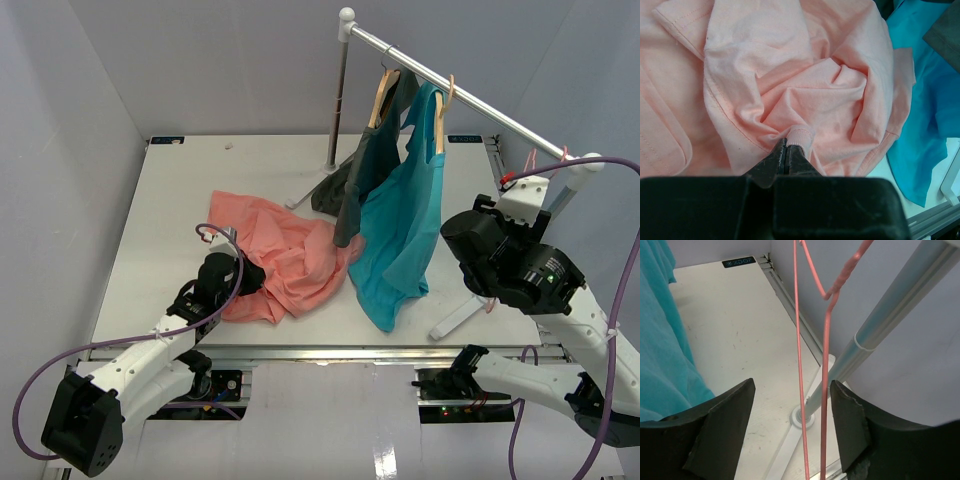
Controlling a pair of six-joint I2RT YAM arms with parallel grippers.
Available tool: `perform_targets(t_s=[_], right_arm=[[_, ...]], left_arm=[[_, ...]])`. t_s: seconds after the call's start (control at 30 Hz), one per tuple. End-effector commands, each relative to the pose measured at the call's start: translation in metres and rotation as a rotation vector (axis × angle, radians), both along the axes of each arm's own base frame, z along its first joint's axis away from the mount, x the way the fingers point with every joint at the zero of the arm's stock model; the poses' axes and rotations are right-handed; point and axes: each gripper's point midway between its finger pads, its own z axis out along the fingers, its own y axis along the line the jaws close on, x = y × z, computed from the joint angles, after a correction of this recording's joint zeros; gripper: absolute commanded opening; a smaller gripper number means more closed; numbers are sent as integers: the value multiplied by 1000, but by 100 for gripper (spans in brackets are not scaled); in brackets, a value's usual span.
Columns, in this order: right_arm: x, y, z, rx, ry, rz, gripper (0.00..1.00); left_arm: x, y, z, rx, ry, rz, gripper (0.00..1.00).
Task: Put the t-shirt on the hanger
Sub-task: Pick up the hanger from the clothesline.
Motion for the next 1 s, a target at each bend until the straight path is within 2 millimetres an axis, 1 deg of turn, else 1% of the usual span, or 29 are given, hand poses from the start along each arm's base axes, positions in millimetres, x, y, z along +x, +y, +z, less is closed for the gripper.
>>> perform_targets(t_s=[0.0, 0.2, 0.37, 0.5, 0.7, 0.87, 0.97], right_arm=[[2, -4, 7, 15, -71, -26, 65], [6, 0, 5, 6, -60, -21, 58], [4, -8, 8, -20, -72, -59, 51], [3, -14, 4, -34, -70, -90, 49], [8, -9, -6, -40, -42, -89, 46], [12, -5, -6, -44, -34, -89, 37], [15, -3, 0, -62, -28, -81, 32]], left_arm=[[2, -6, 10, -16, -27, -24, 0], [1, -6, 10, -16, -28, -24, 0], [1, -7, 10, -18, -27, -26, 0], [1, -7, 10, -18, -29, -30, 0], [0, -7, 11, -19, -32, -29, 0], [1, -7, 12, -20, -34, -29, 0], [0, -7, 12, -21, -33, -30, 0]])
